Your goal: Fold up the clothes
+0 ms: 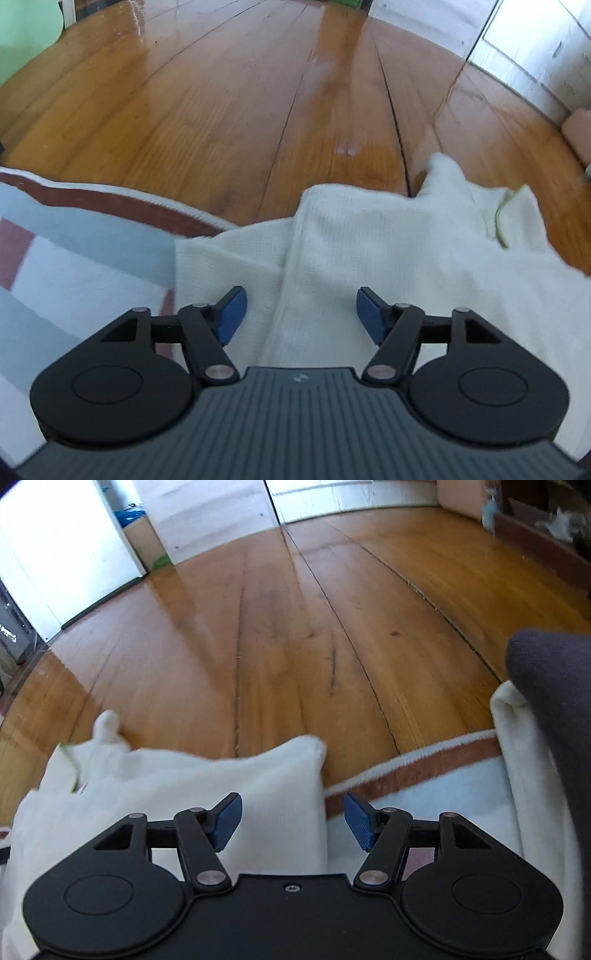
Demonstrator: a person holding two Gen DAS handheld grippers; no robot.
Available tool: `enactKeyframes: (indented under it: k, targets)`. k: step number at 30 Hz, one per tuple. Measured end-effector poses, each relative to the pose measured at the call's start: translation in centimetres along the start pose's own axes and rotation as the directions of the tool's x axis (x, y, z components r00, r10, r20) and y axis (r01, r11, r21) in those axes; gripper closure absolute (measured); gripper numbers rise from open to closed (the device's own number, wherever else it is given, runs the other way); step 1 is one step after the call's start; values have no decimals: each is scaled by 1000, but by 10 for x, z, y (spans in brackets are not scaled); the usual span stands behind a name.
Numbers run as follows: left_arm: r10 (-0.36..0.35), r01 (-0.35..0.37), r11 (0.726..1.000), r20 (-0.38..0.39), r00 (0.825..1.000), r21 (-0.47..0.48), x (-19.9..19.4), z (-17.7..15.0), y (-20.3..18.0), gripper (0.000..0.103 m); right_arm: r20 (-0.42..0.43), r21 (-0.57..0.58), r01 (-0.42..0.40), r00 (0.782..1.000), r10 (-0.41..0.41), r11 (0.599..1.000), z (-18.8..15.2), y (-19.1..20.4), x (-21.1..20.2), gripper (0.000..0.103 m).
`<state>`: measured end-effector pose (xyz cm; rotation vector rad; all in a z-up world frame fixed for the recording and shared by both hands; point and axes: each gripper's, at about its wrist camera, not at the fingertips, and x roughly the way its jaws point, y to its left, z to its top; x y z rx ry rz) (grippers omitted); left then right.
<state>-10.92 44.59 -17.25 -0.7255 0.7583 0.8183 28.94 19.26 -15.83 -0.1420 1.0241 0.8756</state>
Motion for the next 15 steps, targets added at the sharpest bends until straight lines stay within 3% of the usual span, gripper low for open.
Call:
enactKeyframes:
  k: [2, 5, 6, 7, 9, 10, 11, 13, 15]
  targets:
    - [-90, 90, 995, -8, 996, -36, 0, 0, 0, 35, -20, 2, 16, 1000, -16, 1000, 5, -2, 13, 37]
    - [-136, 136, 987, 6, 991, -83, -2, -10, 4, 31, -25, -36, 58, 998, -59, 998, 9, 1, 25, 36]
    - [-150, 150, 985, 12, 989, -89, -3, -12, 7, 35, -16, -52, 64, 998, -65, 997, 9, 2, 26, 36]
    - [-169, 168, 982, -2, 986, -82, -2, -11, 9, 48, -9, -68, 67, 998, -67, 995, 9, 4, 25, 36]
    - [-211, 208, 976, -50, 976, -60, 0, -7, 11, 76, 41, -118, 87, 996, -83, 989, 8, 9, 20, 50]
    - [-206, 203, 978, -53, 977, -49, 2, -5, 9, 76, 75, -146, 102, 993, -91, 984, 7, 12, 17, 85]
    - [-190, 188, 981, -48, 981, -36, 4, -2, 5, 76, 120, -179, 129, 987, -109, 975, 5, 16, 13, 92]
    - [-158, 157, 987, -36, 987, -12, 9, 4, -1, 76, 203, -248, 178, 971, -128, 952, 0, 26, 4, 90]
    - [-126, 126, 992, -24, 992, 12, 13, 9, -7, 66, 198, -310, 143, 977, -84, 940, -3, 32, 3, 90]
